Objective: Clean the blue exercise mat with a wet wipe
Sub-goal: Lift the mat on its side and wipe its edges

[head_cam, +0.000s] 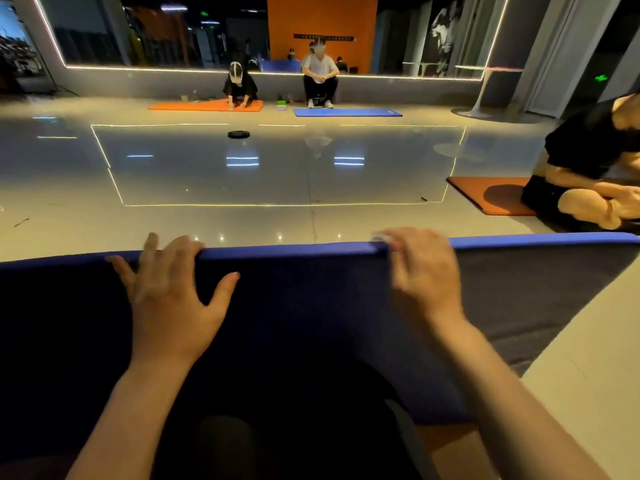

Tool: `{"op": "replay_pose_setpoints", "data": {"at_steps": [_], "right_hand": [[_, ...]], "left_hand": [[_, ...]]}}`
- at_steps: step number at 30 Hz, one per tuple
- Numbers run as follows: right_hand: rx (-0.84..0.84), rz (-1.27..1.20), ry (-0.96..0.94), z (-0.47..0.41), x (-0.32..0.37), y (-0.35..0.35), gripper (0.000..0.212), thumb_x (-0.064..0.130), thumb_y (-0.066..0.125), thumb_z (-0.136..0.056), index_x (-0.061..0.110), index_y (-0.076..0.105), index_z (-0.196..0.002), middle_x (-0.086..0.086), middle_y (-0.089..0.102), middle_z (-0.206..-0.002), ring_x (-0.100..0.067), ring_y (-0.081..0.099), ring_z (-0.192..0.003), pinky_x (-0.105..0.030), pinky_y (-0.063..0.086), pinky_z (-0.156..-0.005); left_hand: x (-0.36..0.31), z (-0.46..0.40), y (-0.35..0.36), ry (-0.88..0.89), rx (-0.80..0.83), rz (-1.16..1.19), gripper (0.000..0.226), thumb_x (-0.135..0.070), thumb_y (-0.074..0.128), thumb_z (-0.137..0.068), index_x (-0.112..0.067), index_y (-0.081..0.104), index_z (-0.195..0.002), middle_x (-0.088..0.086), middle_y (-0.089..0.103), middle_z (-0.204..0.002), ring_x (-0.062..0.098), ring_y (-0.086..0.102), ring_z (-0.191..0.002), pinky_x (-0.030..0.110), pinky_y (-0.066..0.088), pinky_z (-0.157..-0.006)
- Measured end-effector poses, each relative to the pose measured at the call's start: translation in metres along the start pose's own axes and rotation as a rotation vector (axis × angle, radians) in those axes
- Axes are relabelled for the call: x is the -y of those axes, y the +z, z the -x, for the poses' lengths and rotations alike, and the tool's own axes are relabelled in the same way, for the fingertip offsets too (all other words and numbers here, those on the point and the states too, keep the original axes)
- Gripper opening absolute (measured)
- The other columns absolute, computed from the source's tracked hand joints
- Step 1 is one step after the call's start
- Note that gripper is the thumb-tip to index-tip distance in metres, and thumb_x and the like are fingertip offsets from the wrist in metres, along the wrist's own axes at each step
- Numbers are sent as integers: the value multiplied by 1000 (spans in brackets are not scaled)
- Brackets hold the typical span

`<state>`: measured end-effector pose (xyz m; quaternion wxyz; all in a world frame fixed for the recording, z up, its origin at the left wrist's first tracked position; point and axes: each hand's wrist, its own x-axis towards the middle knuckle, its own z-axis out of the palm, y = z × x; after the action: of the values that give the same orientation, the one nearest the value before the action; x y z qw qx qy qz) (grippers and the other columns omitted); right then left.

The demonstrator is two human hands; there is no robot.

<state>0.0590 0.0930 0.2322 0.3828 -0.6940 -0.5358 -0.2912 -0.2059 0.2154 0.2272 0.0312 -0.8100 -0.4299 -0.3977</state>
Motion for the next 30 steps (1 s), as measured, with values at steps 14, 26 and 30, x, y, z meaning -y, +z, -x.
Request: {"op": "replay_pose_setpoints", "data": {"at_steps": [14, 26, 30], "right_hand": [[81, 149, 229, 10, -139, -87, 45, 28, 30, -100, 6, 68, -105, -15, 67, -110, -36, 55, -103, -40, 30, -102], [71, -36, -130, 5, -64, -36, 32, 23, 39, -97, 12, 69, -102, 0, 70, -101, -16, 59, -101, -30, 28, -109], [35, 98, -101, 16, -136, -72, 37, 26, 37, -101, 9, 70, -104, -6, 72, -105, -17, 59, -107, -30, 24, -115]], "left_hand": [[-56, -3, 13, 180, 100, 226, 49, -52, 61, -76, -20, 63, -113, -4, 63, -112, 17, 58, -109, 54, -7, -115], [-170, 8, 65, 348, 91, 333, 48, -52, 56, -82, -27, 65, -121, -7, 61, -118, 9, 51, -116, 44, 0, -118], [-153, -2, 68, 380, 65, 499, 37, -58, 57, -82, -38, 67, -111, -21, 60, -114, -5, 50, -111, 33, 10, -112]]}}
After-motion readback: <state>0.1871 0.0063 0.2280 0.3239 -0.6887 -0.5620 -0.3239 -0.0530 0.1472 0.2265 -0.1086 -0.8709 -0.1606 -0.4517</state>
